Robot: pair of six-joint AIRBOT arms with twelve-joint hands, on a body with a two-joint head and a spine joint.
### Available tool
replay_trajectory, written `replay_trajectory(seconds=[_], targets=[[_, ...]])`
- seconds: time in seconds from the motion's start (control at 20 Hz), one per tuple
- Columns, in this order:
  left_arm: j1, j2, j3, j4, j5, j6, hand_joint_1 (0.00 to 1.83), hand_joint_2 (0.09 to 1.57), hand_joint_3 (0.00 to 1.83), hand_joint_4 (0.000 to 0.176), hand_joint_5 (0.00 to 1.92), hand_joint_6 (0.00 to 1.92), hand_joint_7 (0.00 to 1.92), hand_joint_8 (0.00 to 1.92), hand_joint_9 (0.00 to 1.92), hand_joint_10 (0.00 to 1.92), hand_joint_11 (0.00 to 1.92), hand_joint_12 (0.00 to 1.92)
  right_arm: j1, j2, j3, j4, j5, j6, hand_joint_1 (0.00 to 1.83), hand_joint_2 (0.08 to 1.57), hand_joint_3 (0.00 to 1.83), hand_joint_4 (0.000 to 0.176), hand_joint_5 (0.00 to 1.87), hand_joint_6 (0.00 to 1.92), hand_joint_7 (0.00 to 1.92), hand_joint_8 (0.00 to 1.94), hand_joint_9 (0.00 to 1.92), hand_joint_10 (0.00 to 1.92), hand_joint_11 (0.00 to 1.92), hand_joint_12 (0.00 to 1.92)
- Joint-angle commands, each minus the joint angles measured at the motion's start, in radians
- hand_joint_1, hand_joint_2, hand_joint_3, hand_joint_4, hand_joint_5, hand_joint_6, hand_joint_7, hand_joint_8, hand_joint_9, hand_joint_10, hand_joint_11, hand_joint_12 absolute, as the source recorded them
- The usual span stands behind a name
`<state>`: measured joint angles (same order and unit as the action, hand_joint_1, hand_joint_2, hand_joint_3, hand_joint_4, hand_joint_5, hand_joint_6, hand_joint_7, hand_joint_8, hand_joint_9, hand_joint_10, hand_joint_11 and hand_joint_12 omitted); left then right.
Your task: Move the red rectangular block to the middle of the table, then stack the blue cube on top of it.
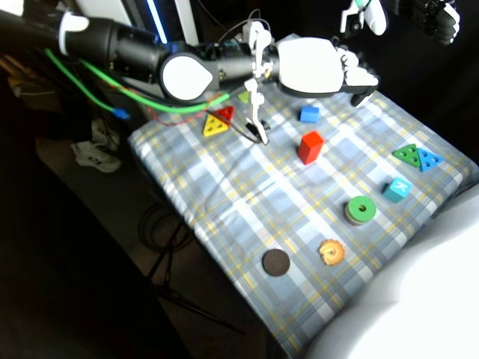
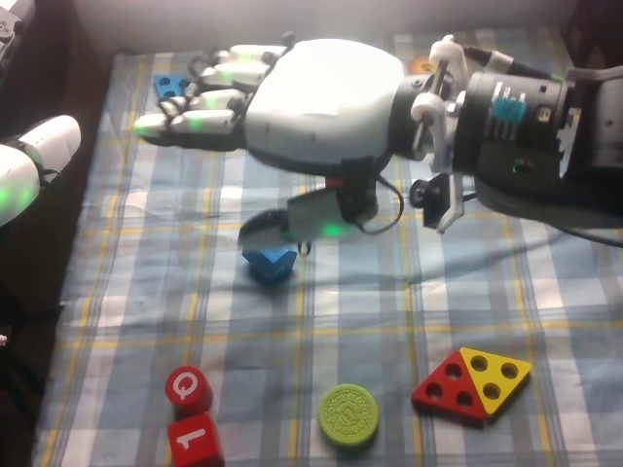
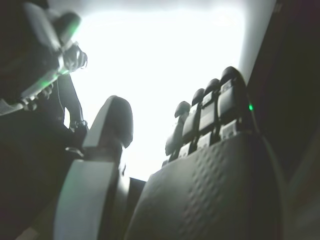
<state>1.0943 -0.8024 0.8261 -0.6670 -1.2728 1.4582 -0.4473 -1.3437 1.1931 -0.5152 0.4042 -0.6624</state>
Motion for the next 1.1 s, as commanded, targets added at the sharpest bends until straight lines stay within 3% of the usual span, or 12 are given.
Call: replay_trajectory(seconds=[0.0, 0.1, 0.15, 0.2, 0.25, 0.3, 0.55, 0.65, 0.75, 0.8, 0.9, 1.05], targets=[[0.0, 0.001, 0.001, 0.026, -0.129, -0.011, 0.89, 1.4, 0.0, 0.079, 0.03, 0.0, 0.0, 0.0, 0.0, 0.0, 0.0, 0.0, 0.012, 0.011, -0.014, 0.007, 0.135, -0.001, 0.71, 1.04, 0.0, 0.047, 0.0, 0.0, 0.01, 0.0, 0.0, 0.16, 0.0, 0.66], [0.002, 0.001, -0.001, 0.025, -0.133, -0.011, 0.91, 1.39, 0.0, 0.075, 0.04, 0.0, 0.0, 0.0, 0.0, 0.0, 0.0, 0.0, 0.012, 0.038, -0.04, -0.015, 0.144, -0.01, 0.68, 1.04, 0.0, 0.067, 0.0, 0.0, 0.0, 0.0, 0.0, 0.01, 0.0, 0.22], [0.003, 0.001, -0.002, 0.024, -0.134, -0.011, 0.91, 1.39, 0.0, 0.072, 0.04, 0.0, 0.0, 0.0, 0.0, 0.0, 0.0, 0.0, 0.012, 0.047, -0.047, -0.02, 0.144, -0.01, 0.67, 1.04, 0.0, 0.063, 0.0, 0.0, 0.0, 0.0, 0.02, 0.01, 0.0, 0.28], [0.005, 0.001, -0.003, 0.023, -0.137, -0.011, 0.87, 1.39, 0.0, 0.08, 0.04, 0.0, 0.0, 0.0, 0.0, 0.0, 0.0, 0.0, 0.012, 0.063, -0.06, -0.031, 0.146, -0.01, 0.64, 1.04, 0.0, 0.044, 0.0, 0.0, 0.0, 0.0, 0.09, 0.03, 0.0, 0.58], [0.006, 0.001, -0.003, 0.022, -0.138, -0.011, 0.86, 1.39, 0.0, 0.08, 0.04, 0.0, 0.0, 0.0, 0.0, 0.0, 0.0, 0.0, 0.012, 0.076, -0.072, -0.043, 0.147, -0.01, 0.63, 1.05, 0.0, 0.046, 0.0, 0.0, 0.0, 0.0, 0.1, 0.03, 0.0, 0.71], [0.007, 0.001, -0.003, 0.022, -0.138, -0.011, 0.87, 1.38, 0.0, 0.066, 0.04, 0.0, 0.0, 0.0, 0.0, 0.0, 0.0, 0.0, 0.012, 0.076, -0.084, -0.063, 0.147, -0.005, 0.63, 1.06, 0.0, 0.047, 0.0, 0.0, 0.02, 0.01, 0.12, 0.03, 0.0, 0.74], [0.008, 0.001, -0.004, 0.018, -0.143, -0.013, 0.93, 1.38, 0.0, 0.072, 0.04, 0.0, 0.0, 0.0, 0.0, 0.0, 0.0, 0.0, -0.004, 0.08, -0.075, -0.151, 0.128, 0.081, 0.65, 1.09, 0.0, 0.007, 0.12, 0.01, 0.17, 0.01, 0.23, 0.06, 0.0, 0.99], [0.008, 0.001, -0.003, 0.018, -0.143, -0.014, 0.95, 1.38, 0.0, 0.062, 0.04, 0.0, 0.0, 0.0, 0.0, 0.0, 0.0, 0.0, -0.015, 0.078, -0.064, -0.165, 0.098, 0.085, 0.62, 1.12, 0.0, 0.032, 0.09, 0.01, 0.16, 0.0, 0.21, 0.05, 0.0, 0.78], [0.008, 0.001, -0.003, 0.018, -0.143, -0.014, 0.92, 1.38, 0.0, 0.067, 0.04, 0.0, 0.0, 0.0, 0.0, 0.0, 0.0, 0.0, -0.027, 0.064, -0.054, -0.169, 0.074, 0.085, 0.63, 1.14, 0.0, 0.026, 0.11, 0.02, 0.19, 0.01, 0.23, 0.06, 0.0, 0.68], [0.008, 0.001, -0.003, 0.018, -0.143, -0.015, 0.93, 1.38, 0.0, 0.069, 0.05, 0.0, 0.0, 0.0, 0.0, 0.0, 0.0, 0.0, -0.033, 0.055, -0.046, -0.17, 0.064, 0.085, 0.57, 1.17, 0.0, 0.025, 0.05, 0.01, 0.15, 0.0, 0.18, 0.04, 0.0, 0.48], [0.008, 0.0, -0.003, 0.018, -0.143, -0.015, 0.9, 1.38, 0.0, 0.086, 0.04, 0.0, 0.0, 0.0, 0.0, 0.0, 0.0, 0.0, -0.043, 0.035, -0.026, -0.172, 0.036, 0.085, 0.54, 1.18, 0.0, 0.024, 0.07, 0.01, 0.18, 0.01, 0.21, 0.06, 0.0, 0.57], [0.008, 0.0, -0.002, 0.018, -0.143, -0.016, 0.91, 1.38, 0.0, 0.071, 0.04, 0.0, 0.0, 0.0, 0.0, 0.0, 0.0, 0.0, -0.056, 0.013, -0.005, -0.176, -0.003, 0.085, 0.61, 1.15, 0.0, 0.012, 0.18, 0.03, 0.29, 0.02, 0.29, 0.11, 0.0, 0.92]])
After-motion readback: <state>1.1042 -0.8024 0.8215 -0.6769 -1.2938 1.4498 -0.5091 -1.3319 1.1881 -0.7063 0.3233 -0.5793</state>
